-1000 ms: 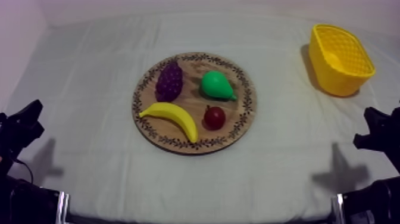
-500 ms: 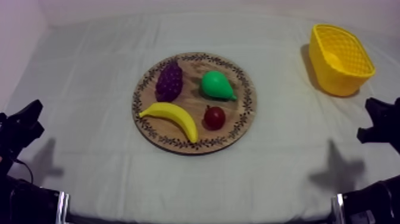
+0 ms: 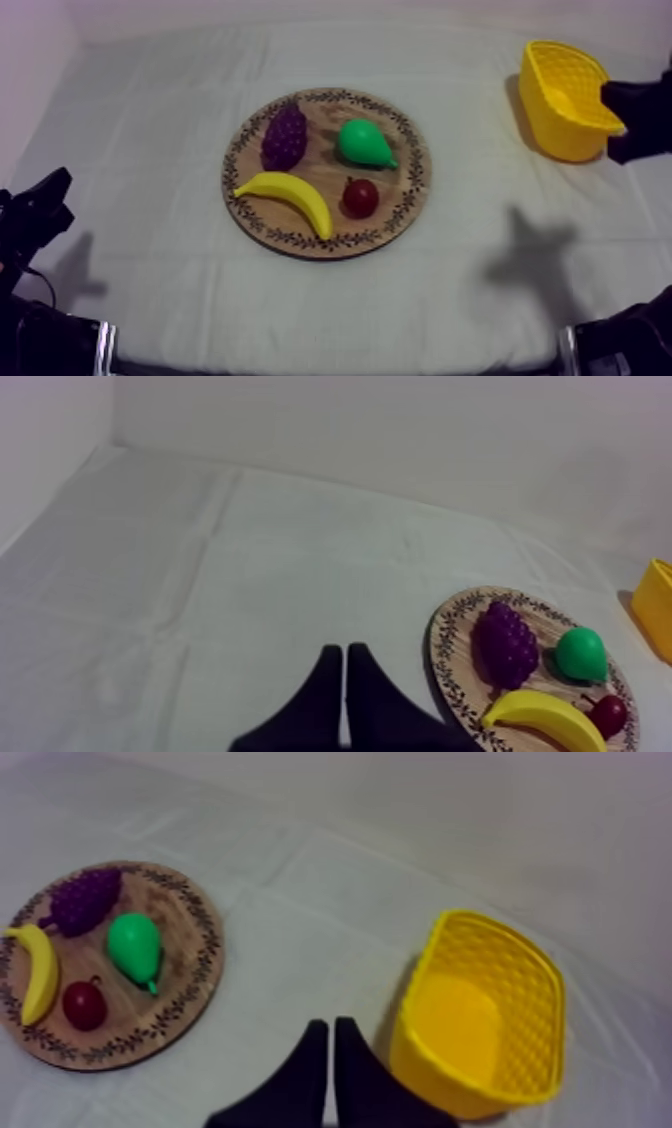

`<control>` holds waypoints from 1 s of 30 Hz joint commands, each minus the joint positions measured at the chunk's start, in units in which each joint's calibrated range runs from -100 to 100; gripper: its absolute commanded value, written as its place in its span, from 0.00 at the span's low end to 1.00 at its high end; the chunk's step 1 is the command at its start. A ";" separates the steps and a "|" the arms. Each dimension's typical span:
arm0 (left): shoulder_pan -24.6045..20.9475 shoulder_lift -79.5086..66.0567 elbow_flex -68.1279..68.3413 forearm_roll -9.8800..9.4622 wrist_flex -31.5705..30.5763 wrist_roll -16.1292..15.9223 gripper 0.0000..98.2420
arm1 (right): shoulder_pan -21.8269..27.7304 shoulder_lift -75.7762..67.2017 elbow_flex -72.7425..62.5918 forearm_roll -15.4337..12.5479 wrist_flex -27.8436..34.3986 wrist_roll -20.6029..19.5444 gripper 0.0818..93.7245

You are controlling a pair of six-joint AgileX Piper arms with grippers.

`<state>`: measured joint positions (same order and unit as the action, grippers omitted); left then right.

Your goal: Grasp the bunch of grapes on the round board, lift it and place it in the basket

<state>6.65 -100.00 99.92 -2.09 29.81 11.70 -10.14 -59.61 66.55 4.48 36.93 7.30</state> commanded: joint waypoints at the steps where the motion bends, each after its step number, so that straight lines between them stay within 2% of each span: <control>1: -0.03 0.00 -0.03 0.02 0.01 0.00 0.00 | -3.06 7.95 -7.34 1.16 0.82 -1.25 0.01; 5: -0.03 0.00 -0.03 0.02 0.01 0.00 0.00 | -6.85 15.13 -15.26 3.41 2.64 -3.51 0.01; 16: -0.03 0.00 -0.03 0.02 0.01 0.00 0.00 | -18.61 32.58 -34.25 11.81 13.46 -14.53 0.00; 30: -0.03 0.00 -0.03 0.02 0.01 0.00 0.00 | -24.09 53.54 -63.62 13.88 29.23 -20.59 0.00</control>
<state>6.65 -100.00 99.92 -2.09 29.81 11.70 -33.87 -9.60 9.61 17.97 64.07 -12.05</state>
